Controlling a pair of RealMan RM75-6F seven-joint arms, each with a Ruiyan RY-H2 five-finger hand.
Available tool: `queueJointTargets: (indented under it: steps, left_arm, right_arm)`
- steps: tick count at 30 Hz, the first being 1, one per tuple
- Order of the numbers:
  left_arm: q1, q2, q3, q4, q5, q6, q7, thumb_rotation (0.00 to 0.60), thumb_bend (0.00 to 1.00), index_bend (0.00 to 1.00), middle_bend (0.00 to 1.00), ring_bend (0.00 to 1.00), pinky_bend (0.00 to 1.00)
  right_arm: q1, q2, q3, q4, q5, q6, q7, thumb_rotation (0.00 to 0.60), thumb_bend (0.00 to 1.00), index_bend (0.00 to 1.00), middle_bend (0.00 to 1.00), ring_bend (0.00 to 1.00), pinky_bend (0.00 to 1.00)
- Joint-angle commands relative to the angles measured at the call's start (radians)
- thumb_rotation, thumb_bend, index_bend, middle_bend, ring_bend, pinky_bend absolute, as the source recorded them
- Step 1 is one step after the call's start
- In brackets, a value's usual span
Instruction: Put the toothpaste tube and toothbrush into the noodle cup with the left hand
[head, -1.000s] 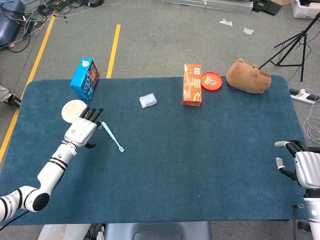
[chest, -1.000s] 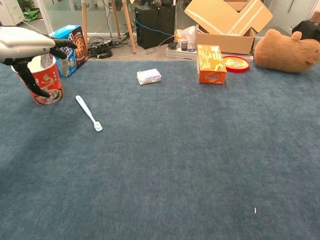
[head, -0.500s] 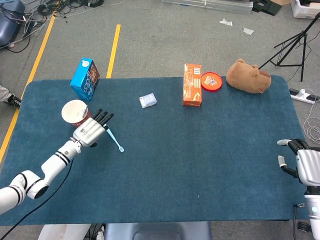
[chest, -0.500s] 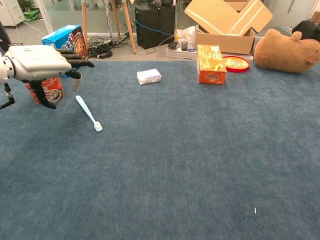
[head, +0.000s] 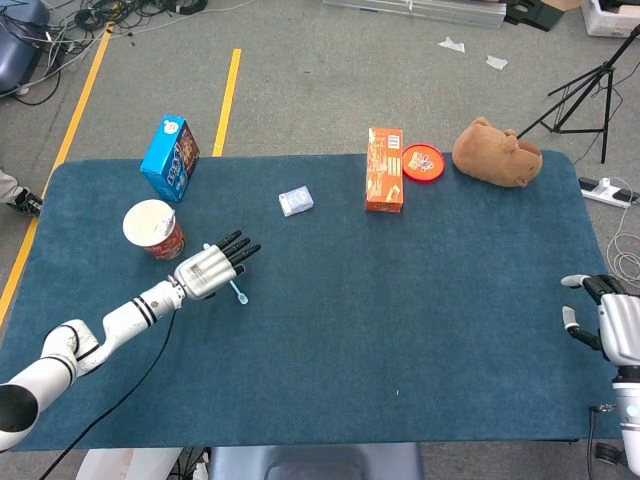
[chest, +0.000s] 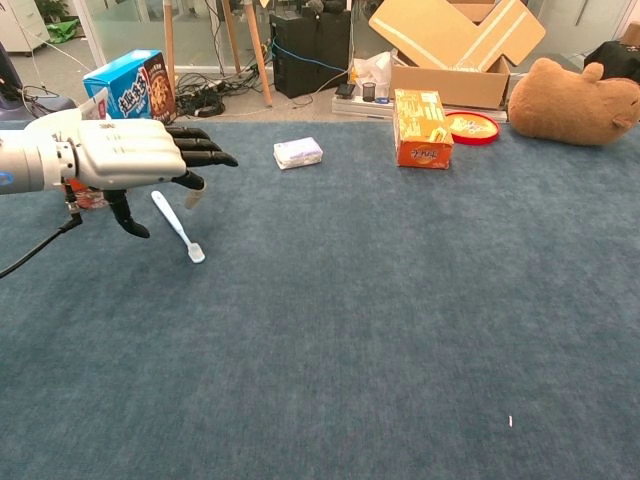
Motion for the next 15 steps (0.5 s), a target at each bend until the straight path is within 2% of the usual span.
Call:
queueJointTargets:
  steps: [1,8,15]
  left_arm:
    - [-0.023,-0.039,0.016,0.057,0.023,0.008,-0.039,0.600,0.02,0.41,0.00,0.00,0.00]
    - [-0.031,-0.093,0.015,0.143,0.021,0.012,-0.056,0.600,0.02,0.41,0.00,0.00,0.00]
    - [-0.030,-0.109,0.028,0.173,0.024,0.020,-0.070,0.600,0.02,0.40,0.00,0.00,0.00]
  right_arm:
    - [0.003,-0.001,0.003,0.004,0.007,-0.006,0.002,0.600,0.35,0.39,0.42,0.29,0.56]
    - [0.003,0.003,0.006,0.006,0.013,-0.011,0.012,0.600,0.35,0.39,0.42,0.29,0.56]
    - [0.001,0.006,0.005,0.005,0.008,-0.009,0.022,0.600,0.35,0.39,0.42,0.29,0.56]
